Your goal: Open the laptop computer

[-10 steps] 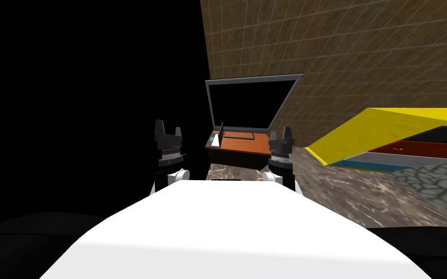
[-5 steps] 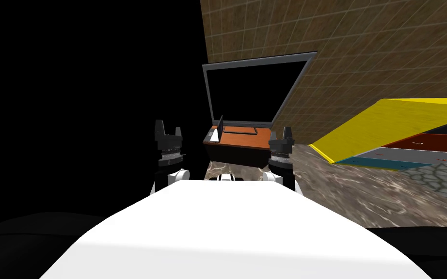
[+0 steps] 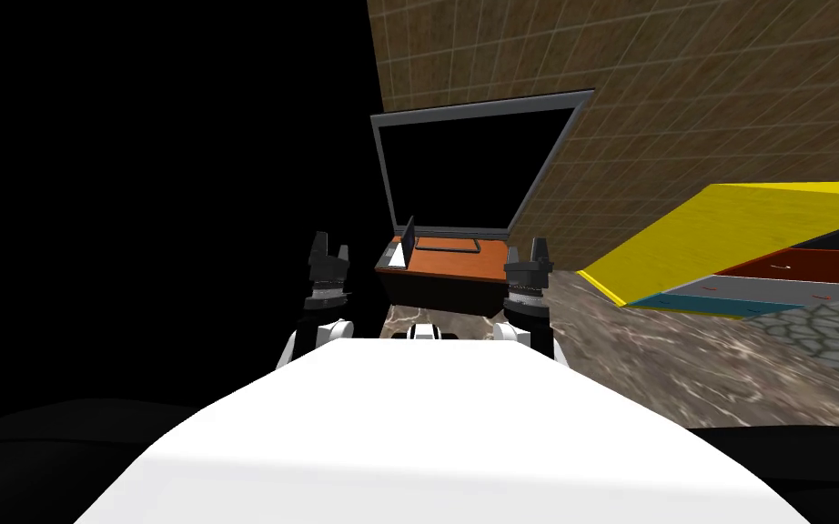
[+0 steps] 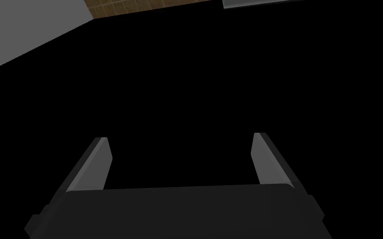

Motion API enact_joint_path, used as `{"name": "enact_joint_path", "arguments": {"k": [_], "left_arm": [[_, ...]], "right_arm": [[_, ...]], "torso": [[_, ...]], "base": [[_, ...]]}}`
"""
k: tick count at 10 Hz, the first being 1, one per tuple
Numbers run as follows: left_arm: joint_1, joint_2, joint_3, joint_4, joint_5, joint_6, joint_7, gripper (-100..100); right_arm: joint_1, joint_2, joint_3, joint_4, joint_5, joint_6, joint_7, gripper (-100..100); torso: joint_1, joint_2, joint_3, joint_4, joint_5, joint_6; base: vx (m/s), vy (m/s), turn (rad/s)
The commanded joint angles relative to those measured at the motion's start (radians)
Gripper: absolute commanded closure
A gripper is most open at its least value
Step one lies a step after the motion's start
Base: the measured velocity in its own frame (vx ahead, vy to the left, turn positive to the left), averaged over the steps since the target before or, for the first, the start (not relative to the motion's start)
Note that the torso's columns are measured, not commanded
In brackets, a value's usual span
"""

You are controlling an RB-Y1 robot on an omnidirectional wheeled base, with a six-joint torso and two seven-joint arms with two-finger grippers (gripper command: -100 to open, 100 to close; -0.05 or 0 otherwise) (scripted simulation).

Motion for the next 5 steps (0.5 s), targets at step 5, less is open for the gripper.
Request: {"name": "enact_joint_path", "arguments": {"k": [5], "left_arm": [[-0.021,0.064,-0.007,0.095,-0.069,0.118,-0.051,-100]], "right_arm": [[0.000,0.000,0.000,0.000,0.000,0.000,0.000,0]], "torso": [[0.002,0.003,0.001,0.001,0.000,0.000]], "base": [[0.095,-0.068,-0.037]]}}
